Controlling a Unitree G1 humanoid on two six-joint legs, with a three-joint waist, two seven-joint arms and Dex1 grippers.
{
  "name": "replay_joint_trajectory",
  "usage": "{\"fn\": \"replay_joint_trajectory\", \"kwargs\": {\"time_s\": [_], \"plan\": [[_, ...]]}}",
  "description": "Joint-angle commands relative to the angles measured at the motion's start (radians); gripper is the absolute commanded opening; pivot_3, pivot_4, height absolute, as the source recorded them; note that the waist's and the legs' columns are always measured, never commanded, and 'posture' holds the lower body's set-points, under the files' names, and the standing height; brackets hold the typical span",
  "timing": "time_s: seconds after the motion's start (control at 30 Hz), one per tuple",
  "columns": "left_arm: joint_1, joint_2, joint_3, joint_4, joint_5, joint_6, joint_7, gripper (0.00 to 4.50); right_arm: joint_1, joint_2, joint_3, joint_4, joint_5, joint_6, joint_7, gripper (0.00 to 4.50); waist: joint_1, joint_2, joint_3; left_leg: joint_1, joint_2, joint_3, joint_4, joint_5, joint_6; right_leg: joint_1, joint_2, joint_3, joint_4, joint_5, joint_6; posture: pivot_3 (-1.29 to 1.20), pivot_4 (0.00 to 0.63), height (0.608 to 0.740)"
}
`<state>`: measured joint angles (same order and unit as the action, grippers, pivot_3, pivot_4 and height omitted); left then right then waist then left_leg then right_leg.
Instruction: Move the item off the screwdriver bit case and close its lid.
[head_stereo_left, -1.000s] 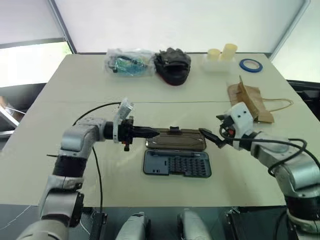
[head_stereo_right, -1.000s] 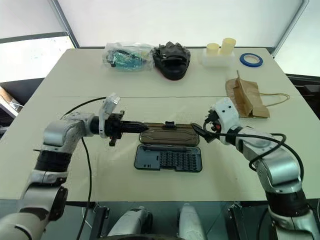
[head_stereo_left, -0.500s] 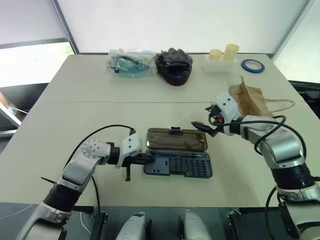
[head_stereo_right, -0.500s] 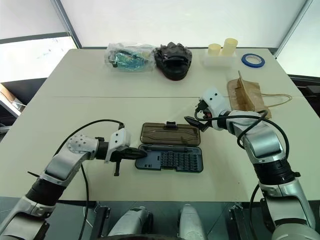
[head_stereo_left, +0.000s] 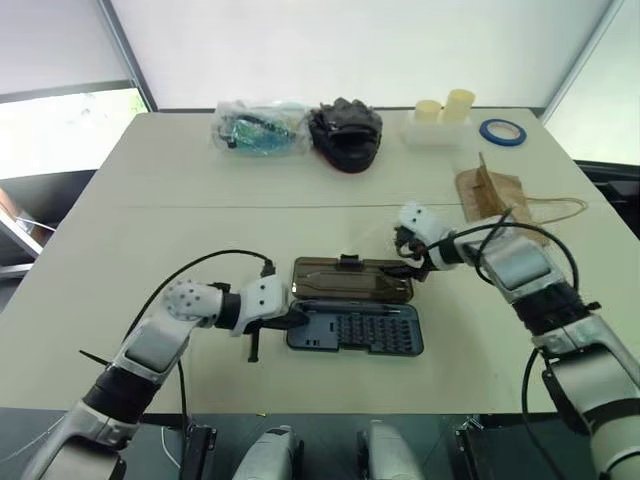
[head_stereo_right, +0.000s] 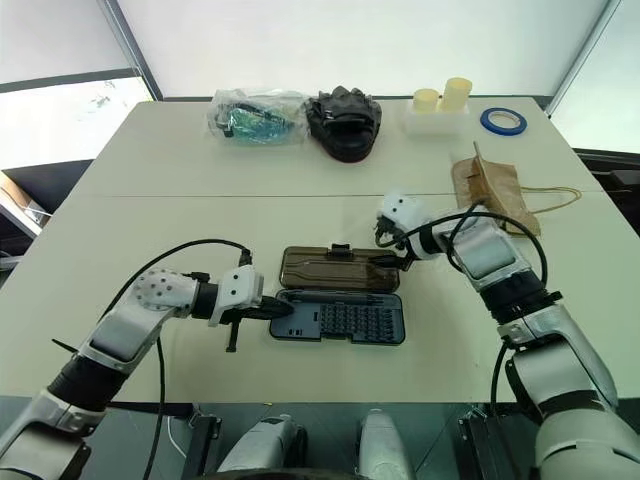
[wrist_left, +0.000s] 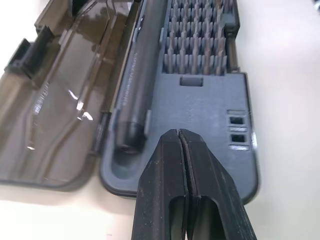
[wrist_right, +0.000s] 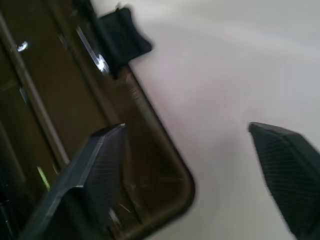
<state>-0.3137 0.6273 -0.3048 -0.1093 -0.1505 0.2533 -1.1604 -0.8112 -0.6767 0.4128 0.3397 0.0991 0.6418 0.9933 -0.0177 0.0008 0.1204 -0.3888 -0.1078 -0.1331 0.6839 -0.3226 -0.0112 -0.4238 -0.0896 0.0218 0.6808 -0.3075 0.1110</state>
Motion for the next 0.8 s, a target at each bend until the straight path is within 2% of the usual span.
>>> {"fn": "replay_joint_trajectory", "kwargs": {"time_s": [0.03,0.17,0.23,0.3,0.33,0.4,0.47,0.6,0.8], "plan": [[0.055,0.018,-0.041,0.003,0.017,0.079,0.004,0.00,-0.010,0.016,0.046,0.077,-0.048,-0.049,0.085,2.24,0.001,0.000,0.000,0.000,0.000,0.000,0.000,0.000,0.000,0.000,0.000,0.000,0.000,0.000,0.000,0.00,0.150,0.740],[0.089,0.028,-0.021,-0.029,0.002,0.107,0.023,0.00,-0.025,0.058,0.064,0.199,-0.096,-0.135,0.126,0.11,-0.001,-0.003,-0.007,0.002,0.000,0.000,-0.001,0.000,0.000,0.002,0.000,0.000,0.000,0.000,0.000,0.00,0.150,0.740],[0.107,0.033,-0.019,-0.051,-0.006,0.123,0.028,0.00,-0.038,0.076,0.067,0.259,-0.129,-0.187,0.135,0.04,0.000,-0.007,-0.010,0.009,0.001,-0.001,-0.004,0.000,0.000,0.008,0.001,0.000,-0.001,0.000,0.000,0.00,0.150,0.740],[0.118,0.030,-0.017,-0.071,-0.015,0.141,0.038,0.00,-0.046,0.088,0.065,0.301,-0.163,-0.259,0.127,0.04,0.000,-0.007,-0.012,0.021,0.003,-0.002,-0.011,0.000,0.000,0.023,0.003,-0.001,-0.017,0.000,-0.001,0.00,0.150,0.740],[0.121,0.028,-0.016,-0.080,-0.021,0.149,0.043,0.00,-0.050,0.091,0.062,0.317,-0.182,-0.306,0.115,0.04,0.001,-0.007,-0.012,0.024,0.003,-0.003,-0.011,0.000,0.000,0.027,0.003,-0.001,-0.017,0.000,-0.001,0.00,0.150,0.740],[0.125,0.022,-0.015,-0.094,-0.030,0.164,0.053,0.00,-0.056,0.085,0.050,0.334,-0.220,-0.423,0.075,0.04,0.001,-0.007,-0.014,0.039,0.003,-0.002,-0.018,-0.001,0.000,0.035,0.003,-0.001,-0.022,0.000,-0.001,0.00,0.150,0.740],[0.128,0.022,-0.013,-0.100,-0.033,0.171,0.060,0.00,-0.056,0.061,0.028,0.307,-0.252,-0.530,0.026,0.04,0.000,-0.007,-0.014,0.039,0.004,-0.002,-0.019,-0.001,0.000,0.036,0.004,0.000,-0.024,0.000,-0.001,0.00,0.150,0.740],[0.128,0.018,-0.003,-0.096,-0.044,0.180,0.078,0.00,0.011,-0.037,-0.041,0.076,-0.312,-0.632,-0.061,0.04,0.005,-0.004,-0.011,0.033,0.004,-0.002,-0.018,0.000,-0.001,0.034,0.004,0.001,-0.024,0.000,0.000,0.00,0.150,0.740],[0.120,0.019,0.002,-0.080,-0.063,0.182,0.075,0.00,0.228,-0.137,-0.172,-0.377,-0.320,-0.515,-0.110,0.04,0.013,0.001,-0.008,0.027,0.003,-0.002,-0.018,0.000,-0.001,0.028,0.003,0.000,-0.022,0.000,0.000,0.00,0.150,0.740]]}}
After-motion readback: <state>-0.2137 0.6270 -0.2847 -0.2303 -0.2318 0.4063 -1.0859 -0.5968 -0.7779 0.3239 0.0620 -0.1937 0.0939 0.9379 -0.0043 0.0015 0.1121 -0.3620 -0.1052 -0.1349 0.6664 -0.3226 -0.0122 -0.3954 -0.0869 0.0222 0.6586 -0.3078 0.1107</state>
